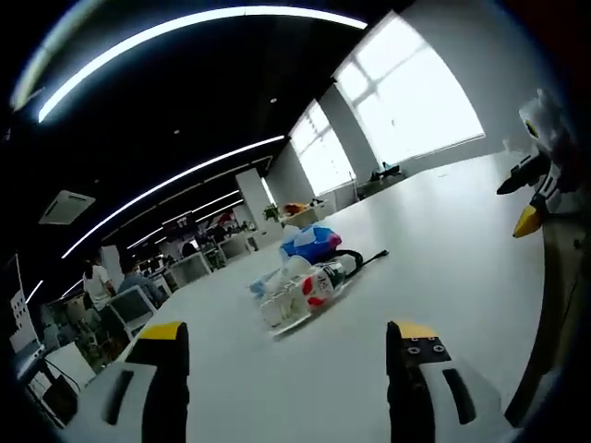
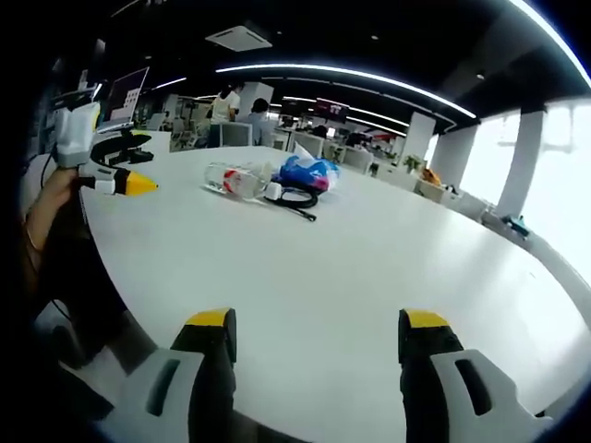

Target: Arrange the tabletop items into an orderly group along one side of the table until the central work area is clear of visible clutter.

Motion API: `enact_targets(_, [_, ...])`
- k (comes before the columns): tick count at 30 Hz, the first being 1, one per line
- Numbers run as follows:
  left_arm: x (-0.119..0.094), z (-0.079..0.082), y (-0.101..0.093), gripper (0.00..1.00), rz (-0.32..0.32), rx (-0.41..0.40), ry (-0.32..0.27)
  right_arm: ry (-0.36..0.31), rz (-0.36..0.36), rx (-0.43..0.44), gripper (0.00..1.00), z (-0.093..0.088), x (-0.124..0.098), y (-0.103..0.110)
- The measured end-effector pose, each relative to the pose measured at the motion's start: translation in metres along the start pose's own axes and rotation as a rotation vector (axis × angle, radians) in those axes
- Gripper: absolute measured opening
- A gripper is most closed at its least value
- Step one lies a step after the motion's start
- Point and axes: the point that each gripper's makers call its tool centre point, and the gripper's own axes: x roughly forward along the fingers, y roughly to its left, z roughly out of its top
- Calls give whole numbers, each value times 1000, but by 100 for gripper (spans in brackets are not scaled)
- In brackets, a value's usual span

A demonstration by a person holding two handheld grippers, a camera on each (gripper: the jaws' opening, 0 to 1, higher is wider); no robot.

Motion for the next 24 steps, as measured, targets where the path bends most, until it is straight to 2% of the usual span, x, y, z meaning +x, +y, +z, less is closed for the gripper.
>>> enact_targets(7, [10,5,2,84,25,94,0,2,-5,4,68,0,0,-2])
enact_targets(9, [15,3,-1,84,6,127,23,1,-5,5,68,1,0,-2])
enact_targets(12, [18,4,-2,83,9,150,23,-2,-6,7,68,2,0,-1])
enact_targets(14, [19,9,7,77,73,226,14,-2,-6,9,68,2,1,-2])
enact_targets(16, [21,10,7,76,85,254,19,-6,-6,10,68,2,1,-2])
enact_targets(21, [27,7,-3,76,30,230,45,4,-2,-13,68,0,3,1])
enact_targets(22, [29,5,-2,76,37,282,73,5,1,-16,68,0,3,2])
enact_targets(24, [32,10,-1,76,56,356,71,6,9,-17,68,-1,3,4])
